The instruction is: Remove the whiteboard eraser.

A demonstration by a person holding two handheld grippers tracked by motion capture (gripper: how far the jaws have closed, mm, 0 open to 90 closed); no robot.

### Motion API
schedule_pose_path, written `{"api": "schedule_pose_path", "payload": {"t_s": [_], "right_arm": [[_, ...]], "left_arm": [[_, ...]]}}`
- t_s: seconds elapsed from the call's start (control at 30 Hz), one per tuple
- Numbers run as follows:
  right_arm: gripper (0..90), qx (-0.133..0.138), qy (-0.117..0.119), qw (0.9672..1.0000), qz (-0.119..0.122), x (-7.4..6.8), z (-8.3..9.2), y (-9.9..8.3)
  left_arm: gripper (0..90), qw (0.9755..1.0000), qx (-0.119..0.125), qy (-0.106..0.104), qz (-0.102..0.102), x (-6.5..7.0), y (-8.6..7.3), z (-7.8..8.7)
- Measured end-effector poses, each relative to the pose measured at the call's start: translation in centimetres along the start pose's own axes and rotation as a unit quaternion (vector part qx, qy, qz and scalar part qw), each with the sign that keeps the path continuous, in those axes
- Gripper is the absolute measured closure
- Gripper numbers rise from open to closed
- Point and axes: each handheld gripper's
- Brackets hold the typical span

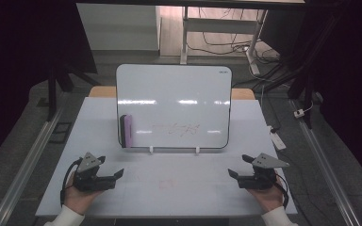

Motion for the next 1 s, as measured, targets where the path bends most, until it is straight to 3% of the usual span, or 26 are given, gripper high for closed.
{"api": "schedule_pose_path", "payload": {"t_s": [0.6,0.8,1.0], "right_arm": [[19.8,0.001,0.0,1.0,-0.003,-0.5,-0.1,0.0],[19.8,0.003,-0.007,1.0,0.003,-0.7,0.2,-0.1],[20.3,0.008,-0.01,0.9999,0.003,-0.7,0.4,0.0]], "left_arm": [[16.4,0.9998,0.003,0.017,0.008,0.0,0.3,0.7],[16.9,0.9992,-0.003,0.036,0.016,0.6,1.7,1.6],[17.9,0.9986,0.008,0.053,0.005,1.1,4.6,2.2]]}}
Point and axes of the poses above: each handheld gripper's, and its own axes: z roughly backward along the jaws, y roughly out of its top, x roughly to its right
